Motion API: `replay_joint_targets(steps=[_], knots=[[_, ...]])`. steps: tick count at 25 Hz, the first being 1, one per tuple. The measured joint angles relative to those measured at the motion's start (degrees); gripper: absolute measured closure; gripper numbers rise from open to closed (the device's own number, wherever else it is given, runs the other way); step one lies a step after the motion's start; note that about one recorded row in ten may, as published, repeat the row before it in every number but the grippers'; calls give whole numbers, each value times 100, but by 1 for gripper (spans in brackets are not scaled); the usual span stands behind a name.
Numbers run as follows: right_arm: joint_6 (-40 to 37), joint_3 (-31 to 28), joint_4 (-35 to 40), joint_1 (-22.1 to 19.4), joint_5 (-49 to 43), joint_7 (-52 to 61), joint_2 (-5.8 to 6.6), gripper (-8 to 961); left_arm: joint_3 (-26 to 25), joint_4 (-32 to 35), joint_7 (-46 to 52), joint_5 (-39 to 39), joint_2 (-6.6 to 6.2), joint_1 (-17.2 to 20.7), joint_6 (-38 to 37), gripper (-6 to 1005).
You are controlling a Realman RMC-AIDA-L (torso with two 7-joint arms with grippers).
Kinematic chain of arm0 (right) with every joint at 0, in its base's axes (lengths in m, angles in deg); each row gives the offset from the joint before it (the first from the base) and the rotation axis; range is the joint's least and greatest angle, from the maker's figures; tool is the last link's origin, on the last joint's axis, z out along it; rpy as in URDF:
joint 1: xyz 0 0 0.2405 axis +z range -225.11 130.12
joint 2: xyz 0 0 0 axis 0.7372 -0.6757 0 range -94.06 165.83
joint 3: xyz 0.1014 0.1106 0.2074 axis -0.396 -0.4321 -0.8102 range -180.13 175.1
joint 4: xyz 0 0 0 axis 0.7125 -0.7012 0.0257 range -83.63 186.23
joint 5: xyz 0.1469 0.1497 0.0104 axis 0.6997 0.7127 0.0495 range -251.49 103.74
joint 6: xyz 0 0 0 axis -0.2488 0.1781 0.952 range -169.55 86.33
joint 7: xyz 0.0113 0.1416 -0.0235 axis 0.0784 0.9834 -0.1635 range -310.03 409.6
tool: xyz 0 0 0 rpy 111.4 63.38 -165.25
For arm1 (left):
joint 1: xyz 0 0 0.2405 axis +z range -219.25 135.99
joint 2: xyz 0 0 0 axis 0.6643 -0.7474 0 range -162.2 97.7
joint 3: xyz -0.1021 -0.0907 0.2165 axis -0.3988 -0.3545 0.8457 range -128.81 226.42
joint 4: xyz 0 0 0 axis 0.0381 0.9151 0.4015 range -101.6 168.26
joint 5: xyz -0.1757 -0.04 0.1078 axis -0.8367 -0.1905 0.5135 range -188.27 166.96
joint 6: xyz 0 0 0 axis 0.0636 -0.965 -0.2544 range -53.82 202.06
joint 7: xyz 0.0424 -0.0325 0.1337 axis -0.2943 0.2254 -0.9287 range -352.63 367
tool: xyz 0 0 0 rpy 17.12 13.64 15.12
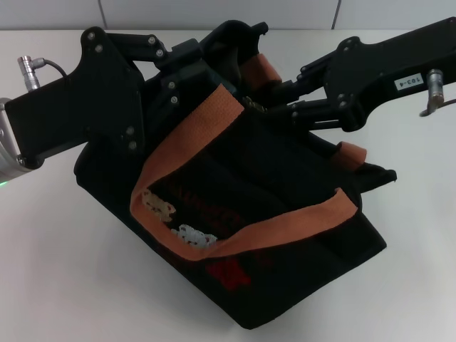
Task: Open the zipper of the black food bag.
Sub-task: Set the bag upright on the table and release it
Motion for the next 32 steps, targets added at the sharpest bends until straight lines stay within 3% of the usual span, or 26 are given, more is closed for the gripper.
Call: replay_joint_targets(steps=[9, 26, 32], knots=[[125, 402, 92, 54, -90, -289, -11, 627, 8, 0, 0, 0, 0, -35, -1, 897], [506, 824, 166, 119, -459, -296, -21, 752, 18, 0, 1, 14, 0, -62, -18, 897], [517, 769, 345, 9, -438, -300, -27, 862, 18, -3, 0, 22, 0, -63, -21, 896]])
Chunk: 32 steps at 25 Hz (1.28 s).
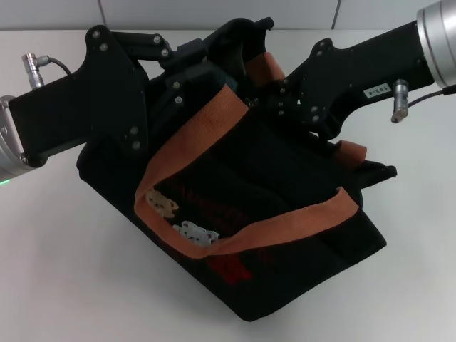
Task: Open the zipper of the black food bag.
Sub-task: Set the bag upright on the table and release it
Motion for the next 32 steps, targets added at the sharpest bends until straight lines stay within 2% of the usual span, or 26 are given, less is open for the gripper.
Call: replay_joint_targets(steps=[5, 11, 13, 17, 26, 29, 32], knots=[[-62, 4, 57, -70, 6, -56, -1, 954, 0, -6, 0, 1, 0, 0, 0, 896], [-86, 69, 238, -223, 158, -519, -5, 894, 0, 5, 0, 2, -5, 0, 1, 896], [22, 279, 458, -365, 156, -741, -18, 874, 0, 5, 0, 9, -7, -2, 1, 896], [121, 387, 439, -320, 136, -640, -8, 834, 0, 5, 0, 11, -9, -7, 4, 897], [-57, 241, 502, -252, 191, -319, 9, 537, 0, 4, 0, 13, -9, -15, 14, 897], [-286, -37, 519, -224, 329, -279, 22, 448, 0, 4, 0, 17, -9, -17, 21, 897], [-615, -342, 519, -165, 456, -273, 25, 448, 0, 9, 0, 18, -9, -18, 22, 897]])
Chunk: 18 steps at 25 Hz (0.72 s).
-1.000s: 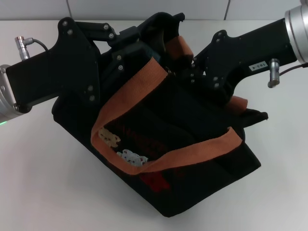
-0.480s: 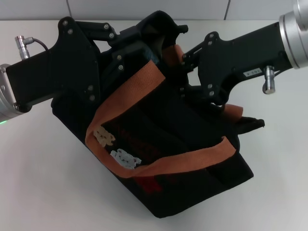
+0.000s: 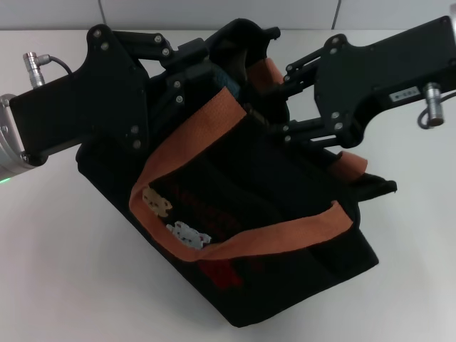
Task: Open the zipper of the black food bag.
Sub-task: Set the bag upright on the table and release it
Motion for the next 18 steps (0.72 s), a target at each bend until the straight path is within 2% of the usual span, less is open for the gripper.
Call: replay_joint_targets(steps=[18], knots=[[538, 251, -423, 190, -357, -54, -3, 472, 62, 12, 0, -10, -9, -70, 0, 896]])
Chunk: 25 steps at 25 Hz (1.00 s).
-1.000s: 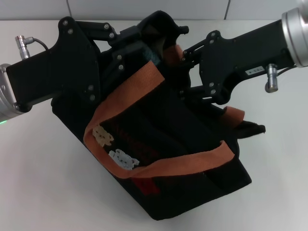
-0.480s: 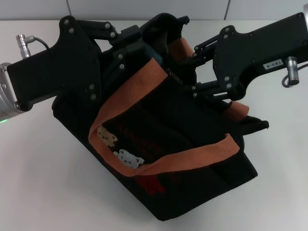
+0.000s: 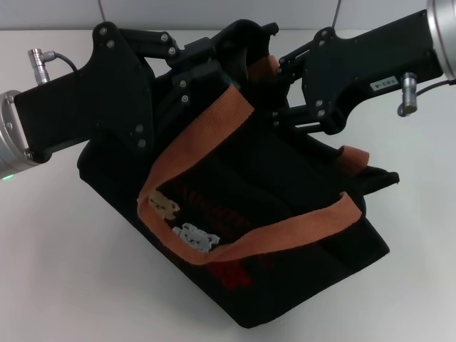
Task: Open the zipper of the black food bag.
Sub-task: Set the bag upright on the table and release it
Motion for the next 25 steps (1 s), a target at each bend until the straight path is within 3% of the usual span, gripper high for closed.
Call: replay_joint_targets(steps=[2, 8, 20, 24, 25], knots=[[68, 107, 20, -1, -113, 4, -5, 476, 0, 0, 0, 0, 0, 0, 0, 896], [439, 443, 236, -95, -443, 51, -29, 690, 0, 0, 0, 0, 0, 0, 0, 896], [543, 658, 323, -177, -438, -61, -32, 823, 0, 0, 0, -8, 1, 1, -2, 897], [625, 708, 492, -404, -390, -307, -46, 897, -1, 0, 0, -18, 1, 2, -12, 897], [869, 876, 553, -630, -376, -462, -63, 917, 0, 0, 0, -18, 0, 1, -11, 897]])
